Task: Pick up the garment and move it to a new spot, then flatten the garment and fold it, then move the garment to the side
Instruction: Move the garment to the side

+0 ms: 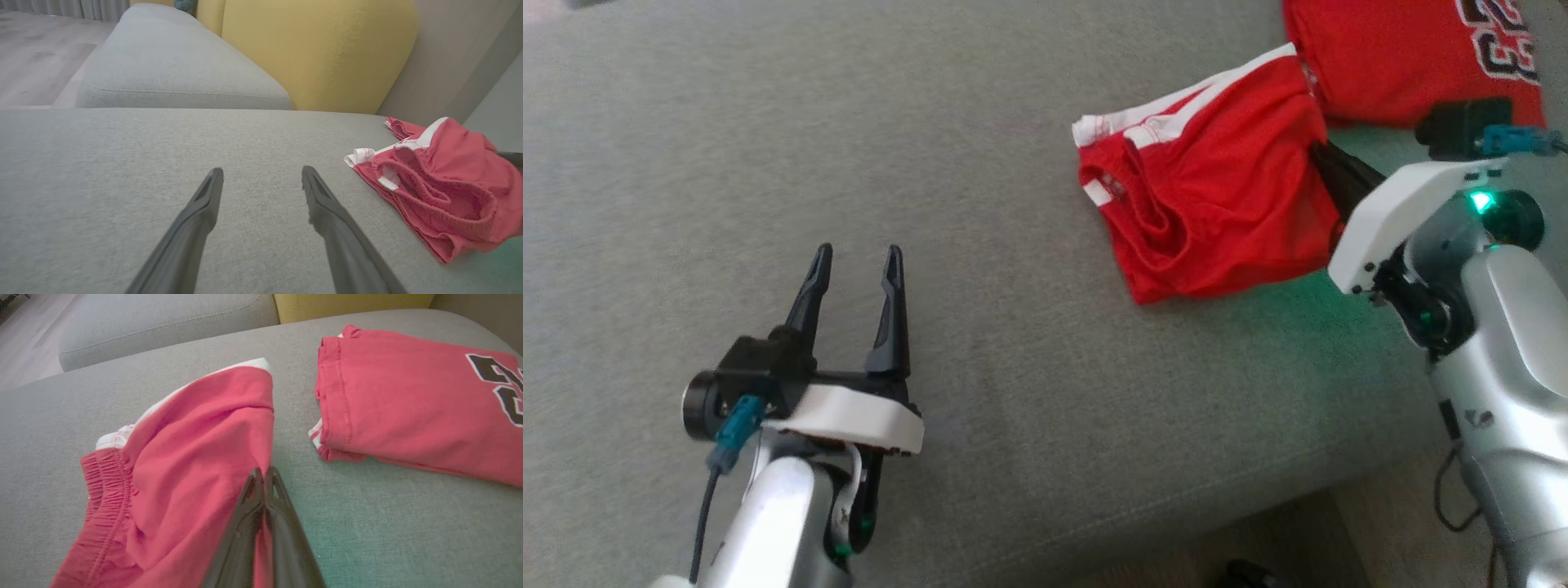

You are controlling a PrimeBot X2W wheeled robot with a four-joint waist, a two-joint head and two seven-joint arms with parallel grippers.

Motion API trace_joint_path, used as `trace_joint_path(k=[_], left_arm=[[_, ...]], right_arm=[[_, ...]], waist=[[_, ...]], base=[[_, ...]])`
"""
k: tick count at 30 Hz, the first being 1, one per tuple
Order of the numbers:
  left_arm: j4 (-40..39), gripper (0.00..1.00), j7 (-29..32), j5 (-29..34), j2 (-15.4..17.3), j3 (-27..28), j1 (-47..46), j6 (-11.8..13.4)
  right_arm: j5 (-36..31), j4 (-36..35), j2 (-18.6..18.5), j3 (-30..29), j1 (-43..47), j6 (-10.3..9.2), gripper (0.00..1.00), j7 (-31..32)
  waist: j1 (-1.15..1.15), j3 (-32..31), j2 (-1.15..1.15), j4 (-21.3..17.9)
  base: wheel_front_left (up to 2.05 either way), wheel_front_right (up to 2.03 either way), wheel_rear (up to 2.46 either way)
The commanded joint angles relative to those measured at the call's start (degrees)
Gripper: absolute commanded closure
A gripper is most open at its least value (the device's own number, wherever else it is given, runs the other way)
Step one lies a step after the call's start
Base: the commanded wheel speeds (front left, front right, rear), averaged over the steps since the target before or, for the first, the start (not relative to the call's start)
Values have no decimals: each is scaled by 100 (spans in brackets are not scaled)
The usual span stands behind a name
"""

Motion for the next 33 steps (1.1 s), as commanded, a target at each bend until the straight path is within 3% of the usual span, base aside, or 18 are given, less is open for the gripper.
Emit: trace_joint_path(k=[1, 10, 17, 33], left_arm=[[-173, 0, -34, 51, 93, 155, -190, 1], [-136, 0, -35, -4, 125, 179, -219, 42], [-184, 0, -52, -70, 114, 248, -197, 107], [-204, 0, -70, -101, 80, 247, -216, 120]], right_arm=[[-53, -134, 32, 33, -199, 37, 100, -100], [-191, 165, 84, -109, -495, 37, 100, -436], [-521, 817, 74, -635, -1175, 37, 100, -618], [-1936, 1992, -757, -1944, -2145, 37, 100, -997]], waist=[[0, 214, 0, -213], [0, 144, 0, 38], [0, 78, 0, 306], [0, 264, 0, 620]], base=[[0, 0, 0], [0, 0, 0], [0, 0, 0], [0, 0, 0]])
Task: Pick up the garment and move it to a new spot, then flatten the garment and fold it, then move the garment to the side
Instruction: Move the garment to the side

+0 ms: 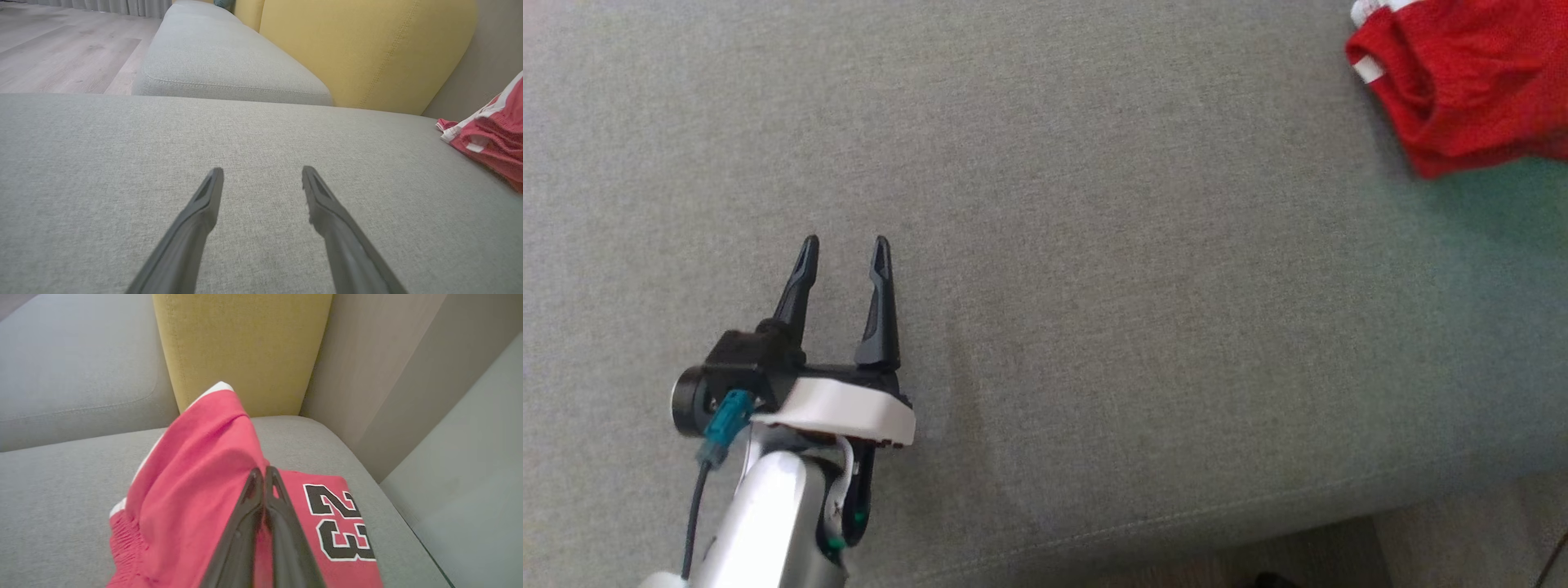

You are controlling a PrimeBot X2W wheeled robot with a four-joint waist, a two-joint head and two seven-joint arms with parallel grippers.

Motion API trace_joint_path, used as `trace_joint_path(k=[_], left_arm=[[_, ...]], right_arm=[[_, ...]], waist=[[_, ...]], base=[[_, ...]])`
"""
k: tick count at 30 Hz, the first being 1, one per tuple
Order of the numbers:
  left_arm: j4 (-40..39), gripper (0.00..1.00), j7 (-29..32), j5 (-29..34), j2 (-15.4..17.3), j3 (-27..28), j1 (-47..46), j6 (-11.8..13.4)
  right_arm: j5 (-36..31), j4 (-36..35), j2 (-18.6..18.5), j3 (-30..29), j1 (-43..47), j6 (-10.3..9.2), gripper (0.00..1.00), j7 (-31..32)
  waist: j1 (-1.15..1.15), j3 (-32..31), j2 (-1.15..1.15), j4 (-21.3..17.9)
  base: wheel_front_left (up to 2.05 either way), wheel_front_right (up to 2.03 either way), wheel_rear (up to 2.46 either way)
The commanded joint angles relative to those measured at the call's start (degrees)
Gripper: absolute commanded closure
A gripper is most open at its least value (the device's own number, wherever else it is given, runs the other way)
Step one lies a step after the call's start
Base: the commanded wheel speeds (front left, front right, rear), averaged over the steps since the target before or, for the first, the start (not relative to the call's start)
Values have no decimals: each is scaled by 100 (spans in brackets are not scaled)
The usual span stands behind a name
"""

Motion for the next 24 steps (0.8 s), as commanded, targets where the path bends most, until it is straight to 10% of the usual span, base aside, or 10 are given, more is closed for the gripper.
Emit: trace_joint_path(k=[1, 13, 15, 16, 17, 24], left_arm=[[-190, 0, -68, -29, 22, 212, -123, 17], [-164, 0, -70, 14, 66, 183, -215, -14], [-152, 0, -70, 13, 75, 181, -228, -19], [-148, 0, -70, 11, 79, 183, -230, -19], [-145, 0, -70, 9, 83, 186, -230, -18], [-124, 0, -71, -9, 87, 186, -212, -1]], right_arm=[[-187, -85, -130, -36, -186, 37, 100, -89], [-1797, 389, -17, -819, -278, 37, 100, -648], [-2051, 398, 97, -1134, -312, 37, 73, -757], [-2198, 379, 184, -1237, -322, 37, 15, -818], [-2389, 339, 244, -1292, -319, 37, 0, -887], [-3248, 173, 618, -1819, -295, 37, 0, -983]], waist=[[0, 31, 0, 0], [0, 175, 0, 51], [0, 190, 0, 77], [0, 193, 0, 88], [0, 194, 0, 96], [0, 144, 0, 123]], base=[[0, 0, 0], [0, 0, 0], [0, 0, 0], [0, 0, 0], [0, 0, 0], [0, 0, 0]])
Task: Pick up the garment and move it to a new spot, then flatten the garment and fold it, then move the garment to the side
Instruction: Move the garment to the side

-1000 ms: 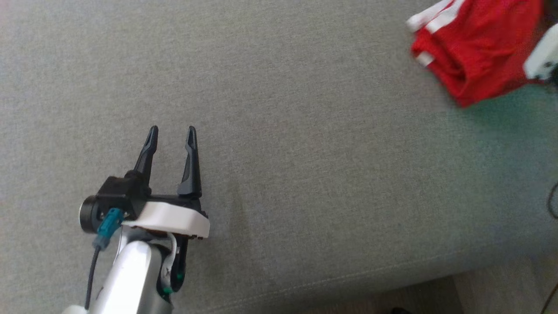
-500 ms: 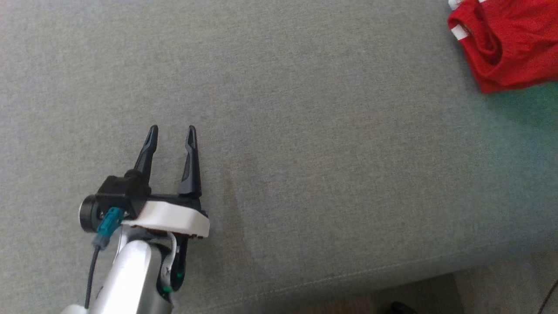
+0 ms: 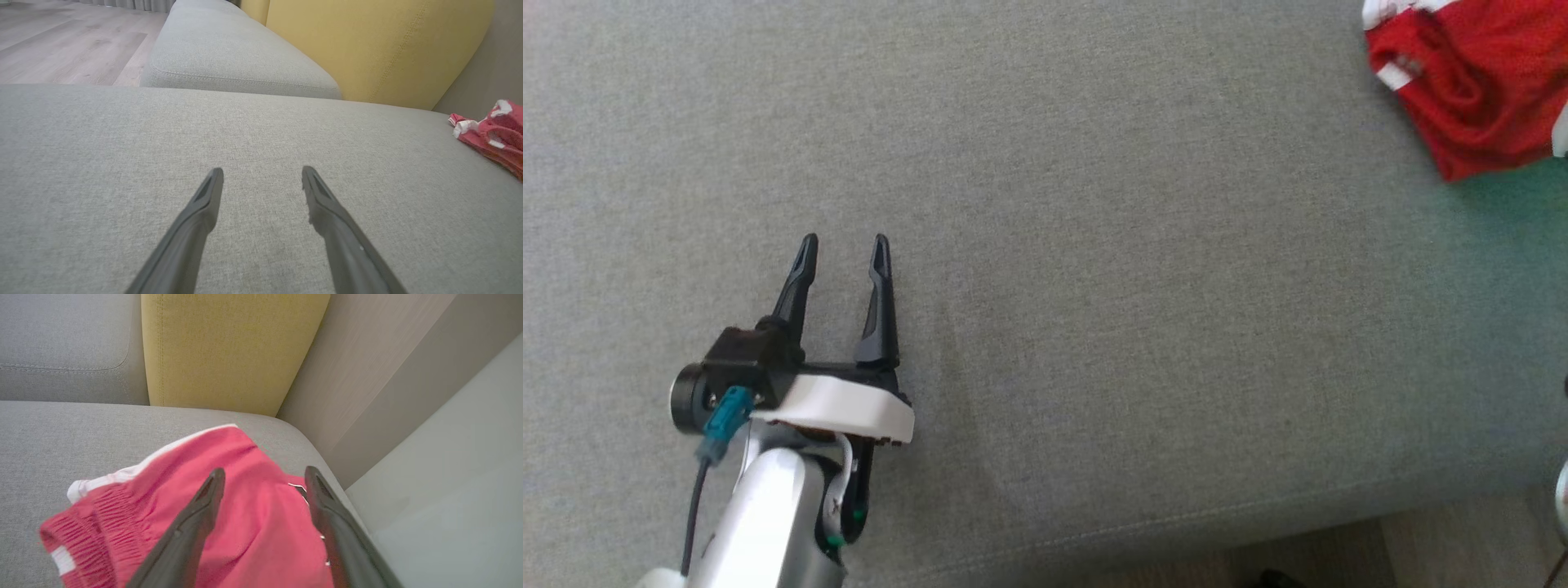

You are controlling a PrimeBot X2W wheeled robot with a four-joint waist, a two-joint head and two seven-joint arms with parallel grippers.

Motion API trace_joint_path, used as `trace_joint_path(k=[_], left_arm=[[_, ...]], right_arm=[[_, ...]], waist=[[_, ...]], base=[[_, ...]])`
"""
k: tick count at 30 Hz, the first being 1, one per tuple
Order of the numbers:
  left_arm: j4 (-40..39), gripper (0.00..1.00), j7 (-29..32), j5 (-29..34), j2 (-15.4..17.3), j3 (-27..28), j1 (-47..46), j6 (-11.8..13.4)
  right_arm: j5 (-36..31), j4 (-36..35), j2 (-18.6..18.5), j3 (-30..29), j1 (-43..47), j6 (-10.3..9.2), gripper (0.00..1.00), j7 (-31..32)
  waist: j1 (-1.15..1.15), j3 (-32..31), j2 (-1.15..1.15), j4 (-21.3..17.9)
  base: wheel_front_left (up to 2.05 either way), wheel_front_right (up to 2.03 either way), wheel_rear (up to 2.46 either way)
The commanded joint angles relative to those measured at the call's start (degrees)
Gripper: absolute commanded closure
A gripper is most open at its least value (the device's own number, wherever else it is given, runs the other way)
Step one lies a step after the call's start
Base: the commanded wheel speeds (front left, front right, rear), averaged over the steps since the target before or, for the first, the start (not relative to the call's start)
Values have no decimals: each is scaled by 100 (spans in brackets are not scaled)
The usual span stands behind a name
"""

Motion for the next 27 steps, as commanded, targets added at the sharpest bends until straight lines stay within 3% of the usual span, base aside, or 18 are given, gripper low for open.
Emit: trace_joint_path(k=[1, 13, 20, 27], left_arm=[[-168, 0, -71, -12, 61, 191, -164, 6], [-147, 0, -71, -73, 54, 232, -101, 13], [-120, 0, -71, -254, 7, 615, -14, 69], [14, 0, -71, -366, -46, 923, 224, 102]], right_arm=[[-93, -249, -20, 5, -187, 37, 0, -17], [-461, -250, 372, -146, -170, 37, 0, -310], [104, 26, 766, 477, 8, 37, 0, -1240], [839, 52, 1114, 1102, 448, 37, 0, -1629]], waist=[[0, -13, 0, -2], [0, -322, 0, -24], [0, -976, 0, 149], [0, -1567, 0, 365]], base=[[0, 0, 0], [0, 0, 0], [0, 0, 0], [0, 0, 0]])
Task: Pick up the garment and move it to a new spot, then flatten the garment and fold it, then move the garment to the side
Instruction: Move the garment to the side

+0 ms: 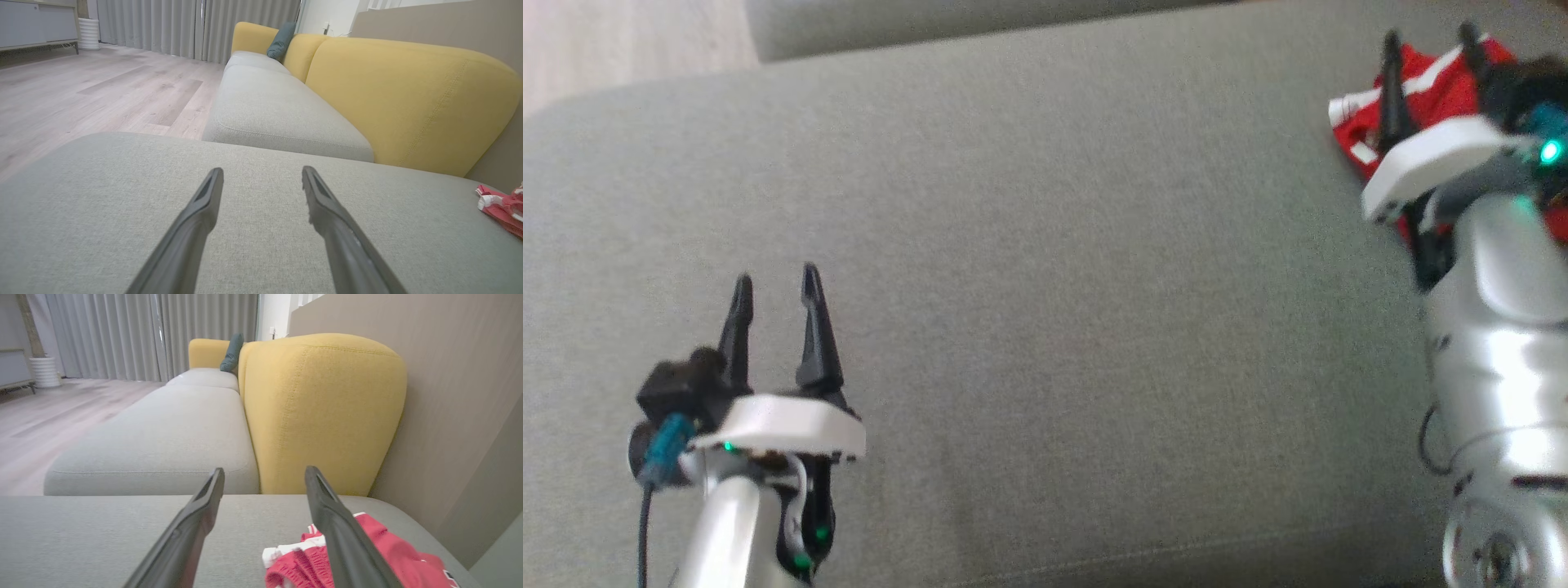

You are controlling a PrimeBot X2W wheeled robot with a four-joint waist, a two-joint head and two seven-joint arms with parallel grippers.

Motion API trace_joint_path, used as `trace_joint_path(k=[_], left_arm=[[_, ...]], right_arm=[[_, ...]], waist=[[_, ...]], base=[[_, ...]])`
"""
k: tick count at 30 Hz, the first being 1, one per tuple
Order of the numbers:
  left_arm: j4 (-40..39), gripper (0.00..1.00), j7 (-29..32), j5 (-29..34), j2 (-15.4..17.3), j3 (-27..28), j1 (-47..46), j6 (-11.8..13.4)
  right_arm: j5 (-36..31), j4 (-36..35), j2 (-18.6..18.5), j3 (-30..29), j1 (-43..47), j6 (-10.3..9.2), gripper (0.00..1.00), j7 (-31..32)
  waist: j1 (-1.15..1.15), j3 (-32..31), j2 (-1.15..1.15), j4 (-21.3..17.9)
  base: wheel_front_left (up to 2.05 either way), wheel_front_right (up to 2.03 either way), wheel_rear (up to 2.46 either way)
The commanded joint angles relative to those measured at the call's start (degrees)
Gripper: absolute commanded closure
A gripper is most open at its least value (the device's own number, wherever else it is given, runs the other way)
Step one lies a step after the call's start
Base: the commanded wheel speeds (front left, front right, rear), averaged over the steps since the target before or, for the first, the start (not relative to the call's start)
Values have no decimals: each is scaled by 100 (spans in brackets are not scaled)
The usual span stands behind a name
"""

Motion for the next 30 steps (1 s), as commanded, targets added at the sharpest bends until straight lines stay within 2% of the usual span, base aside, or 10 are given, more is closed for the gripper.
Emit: trace_joint_path(k=[1, 7, 10, 14, 22, 30], left_arm=[[-143, 0, -70, -35, 33, 227, -28, -26], [-43, 0, -70, -145, -28, 215, 280, -207], [39, 0, -70, -100, -44, 132, 409, -224], [80, 0, -70, -85, -60, 67, 552, -167], [50, 0, -70, -53, -75, -102, 747, -173], [10, 0, -70, -15, -79, -198, 722, -182]], right_arm=[[188, -226, 129, 216, 44, 37, 0, -89], [1090, -832, 229, 851, 1091, 37, 0, -167], [1690, -1328, 234, 1270, 1734, 37, 0, -173], [2121, -2037, 235, 1568, 2524, 37, 0, -175], [2562, -3091, 236, 1709, 3811, 37, 0, -98], [2725, -3587, 236, 1762, 4469, 37, 0, 14]], waist=[[0, -345, 0, 196], [0, -822, 0, 476], [0, -956, 0, 627], [0, -1042, 0, 786], [0, -1098, 0, 1002], [0, -1039, 0, 1075]], base=[[0, 0, 0], [0, 0, 0], [0, 0, 0], [0, 0, 0], [0, 0, 0], [0, 0, 0]])
